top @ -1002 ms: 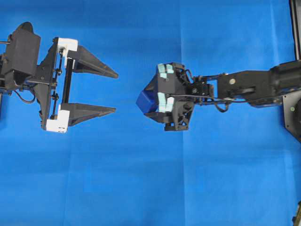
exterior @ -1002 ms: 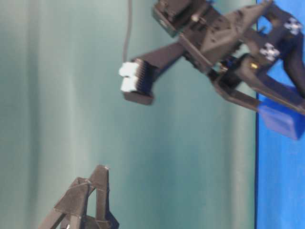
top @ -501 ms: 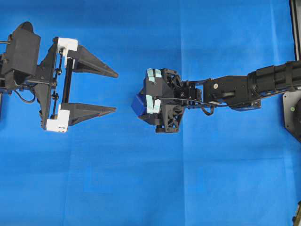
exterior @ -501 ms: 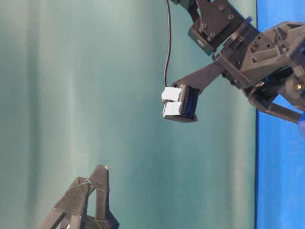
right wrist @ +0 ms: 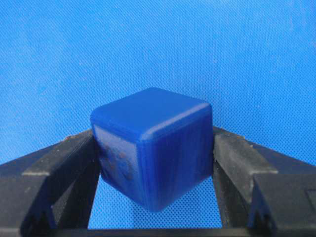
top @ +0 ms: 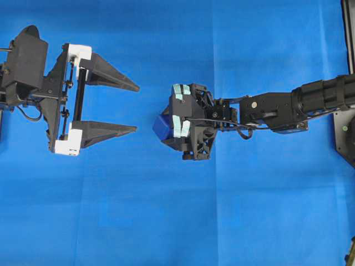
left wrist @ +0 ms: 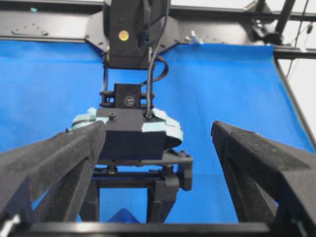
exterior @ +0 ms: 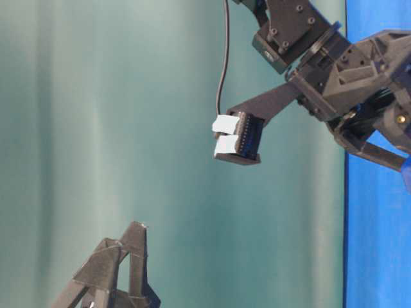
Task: Handover the blue block to the right arm after grasping it with the left arm, then place it in the designated position.
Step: 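Move the right gripper with the cube toward the table center and lower it, then open the right gripper to release the cube on the table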
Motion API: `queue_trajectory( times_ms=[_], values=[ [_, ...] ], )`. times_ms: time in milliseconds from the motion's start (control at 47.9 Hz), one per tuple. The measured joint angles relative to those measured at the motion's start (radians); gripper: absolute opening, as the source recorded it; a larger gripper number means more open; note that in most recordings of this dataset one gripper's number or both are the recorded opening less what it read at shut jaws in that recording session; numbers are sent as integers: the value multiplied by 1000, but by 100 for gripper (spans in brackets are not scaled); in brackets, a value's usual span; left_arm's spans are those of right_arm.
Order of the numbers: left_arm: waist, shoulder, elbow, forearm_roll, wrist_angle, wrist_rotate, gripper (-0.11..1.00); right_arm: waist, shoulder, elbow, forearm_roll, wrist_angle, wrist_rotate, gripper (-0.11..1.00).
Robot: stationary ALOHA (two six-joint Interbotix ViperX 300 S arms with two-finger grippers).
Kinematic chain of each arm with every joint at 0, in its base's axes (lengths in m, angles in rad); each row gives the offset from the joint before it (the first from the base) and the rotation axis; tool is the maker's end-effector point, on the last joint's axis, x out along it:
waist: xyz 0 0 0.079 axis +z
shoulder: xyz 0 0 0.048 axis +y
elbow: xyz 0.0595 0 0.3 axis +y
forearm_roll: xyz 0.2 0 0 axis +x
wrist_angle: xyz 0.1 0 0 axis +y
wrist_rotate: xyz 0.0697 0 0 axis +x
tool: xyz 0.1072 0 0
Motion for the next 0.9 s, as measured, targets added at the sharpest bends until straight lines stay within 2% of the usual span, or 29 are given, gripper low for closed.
queue_trajectory(
  times_ms=[543,605,689,730,897],
  values=[
    [2,0,0,2,0,-6,93,0,48,-40,0,6,2,50],
    [2,0,0,2,0,-6,93,0,48,-40,2,8,3,61],
    [0,0,0,2,0,-6,93,0,48,-40,2,11,6,85],
    [2,0,0,0,0,-6,93,-2,49,-40,0,14,8,90],
    [2,0,2,2,0,-6,93,-2,48,-41,2,25,12,86]
  ],
)
